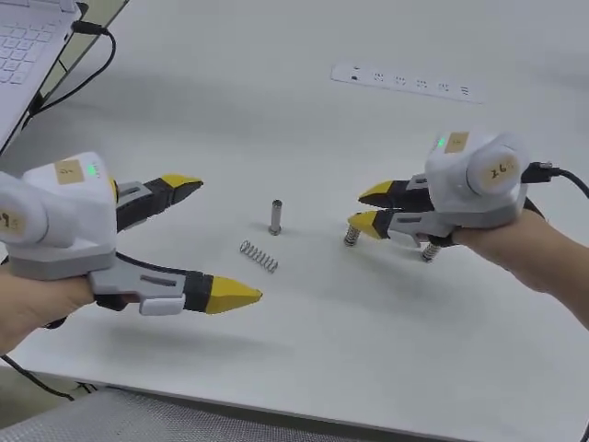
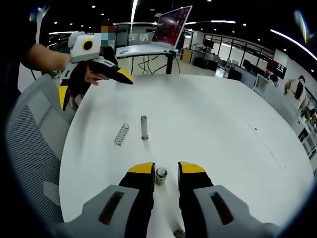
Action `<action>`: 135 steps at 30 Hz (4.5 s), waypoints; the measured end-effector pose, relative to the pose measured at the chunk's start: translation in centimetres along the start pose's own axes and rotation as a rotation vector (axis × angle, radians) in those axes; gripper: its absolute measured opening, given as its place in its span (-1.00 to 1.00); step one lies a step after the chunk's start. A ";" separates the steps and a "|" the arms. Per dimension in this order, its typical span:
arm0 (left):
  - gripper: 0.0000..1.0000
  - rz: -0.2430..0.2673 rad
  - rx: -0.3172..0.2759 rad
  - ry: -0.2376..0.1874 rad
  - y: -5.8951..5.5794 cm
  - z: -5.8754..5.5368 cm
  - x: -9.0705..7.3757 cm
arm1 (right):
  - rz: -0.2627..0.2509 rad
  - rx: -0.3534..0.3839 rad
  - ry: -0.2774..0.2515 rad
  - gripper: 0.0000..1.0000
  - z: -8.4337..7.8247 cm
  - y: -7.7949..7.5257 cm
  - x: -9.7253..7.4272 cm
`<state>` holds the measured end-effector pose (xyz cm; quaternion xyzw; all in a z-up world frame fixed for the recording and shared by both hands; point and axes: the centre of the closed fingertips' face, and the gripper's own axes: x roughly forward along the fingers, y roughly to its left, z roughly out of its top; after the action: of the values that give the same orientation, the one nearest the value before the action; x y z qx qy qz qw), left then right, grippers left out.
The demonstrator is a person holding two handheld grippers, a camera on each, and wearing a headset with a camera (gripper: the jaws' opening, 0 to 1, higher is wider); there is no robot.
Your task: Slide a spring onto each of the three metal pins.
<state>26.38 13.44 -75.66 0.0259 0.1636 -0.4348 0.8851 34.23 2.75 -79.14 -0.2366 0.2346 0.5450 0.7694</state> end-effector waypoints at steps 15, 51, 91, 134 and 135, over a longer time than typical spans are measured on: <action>0.95 -0.001 0.006 0.001 -0.2 0.3 0.1 | -0.002 0.079 -0.091 -0.56 1.7 0.6 -1.7; 0.96 -0.003 -0.010 -0.005 0.0 0.5 -0.1 | -0.012 0.232 -0.186 -0.50 0.5 3.8 -7.0; 0.96 0.016 0.024 0.029 0.0 -0.4 -1.1 | 0.134 0.088 -0.125 -0.60 4.1 8.4 1.5; 0.94 0.033 0.000 0.043 0.2 -1.3 -1.5 | 0.083 0.045 0.071 -0.83 0.0 9.0 9.2; 0.94 0.032 0.000 0.043 0.2 -1.2 -1.5 | 0.089 0.037 0.075 -0.84 0.0 9.1 9.1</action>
<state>25.32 14.91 -76.39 0.0378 0.1822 -0.4199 0.8883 28.35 12.08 -85.75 -0.2319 0.2835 0.5649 0.7394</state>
